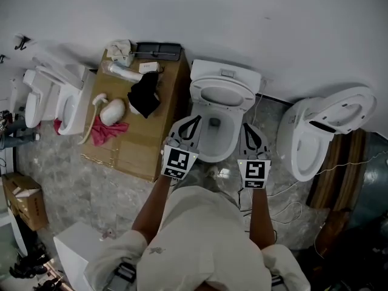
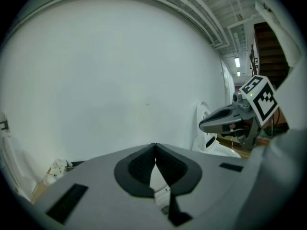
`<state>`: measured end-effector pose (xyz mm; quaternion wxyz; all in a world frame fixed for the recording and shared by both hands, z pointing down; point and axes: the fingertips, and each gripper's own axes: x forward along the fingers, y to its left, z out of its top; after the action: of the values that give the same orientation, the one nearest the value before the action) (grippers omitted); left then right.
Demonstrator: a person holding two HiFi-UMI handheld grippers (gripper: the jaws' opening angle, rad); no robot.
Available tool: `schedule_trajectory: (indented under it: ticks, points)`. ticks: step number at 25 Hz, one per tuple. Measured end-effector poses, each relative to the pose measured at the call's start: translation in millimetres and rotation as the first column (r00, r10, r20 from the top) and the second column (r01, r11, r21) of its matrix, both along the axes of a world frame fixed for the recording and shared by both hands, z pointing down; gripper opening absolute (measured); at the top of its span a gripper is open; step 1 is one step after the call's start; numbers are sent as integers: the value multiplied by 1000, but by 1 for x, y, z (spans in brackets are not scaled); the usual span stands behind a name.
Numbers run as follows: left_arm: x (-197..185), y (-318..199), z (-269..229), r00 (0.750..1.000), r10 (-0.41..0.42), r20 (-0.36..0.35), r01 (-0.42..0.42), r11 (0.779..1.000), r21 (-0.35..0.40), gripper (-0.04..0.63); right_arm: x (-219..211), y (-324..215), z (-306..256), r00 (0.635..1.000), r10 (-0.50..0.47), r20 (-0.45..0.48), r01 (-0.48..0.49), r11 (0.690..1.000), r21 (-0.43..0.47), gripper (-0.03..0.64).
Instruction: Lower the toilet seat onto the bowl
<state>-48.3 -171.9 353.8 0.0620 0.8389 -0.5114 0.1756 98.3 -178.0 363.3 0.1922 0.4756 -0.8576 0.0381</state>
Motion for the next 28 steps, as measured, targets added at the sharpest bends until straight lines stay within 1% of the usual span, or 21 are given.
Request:
schedule_trajectory:
  ticks: [7,13,18,23,28]
  points:
    - [-10,-39,25,998,62,5,-62,998,-33,15,-9,-33,23,998,49,-45,-50,998,-28,9]
    - [-16,-66,46,995,98,8,-97,993,-66,15,-13,-57,43,994,73,-79,-78,995,-61,12]
    - [-17,-83,66,993,114,13,-112,988,-102,15,-13,-75,60,991,78,-112,-87,993,-79,20]
    - [-16,-101,81,991,130,24,-126,985,-120,15,-16,-94,76,987,72,-143,-86,992,-94,28]
    - [-15,-116,95,988,148,37,-142,981,-130,17,-18,-110,88,986,71,-150,-88,990,-109,31]
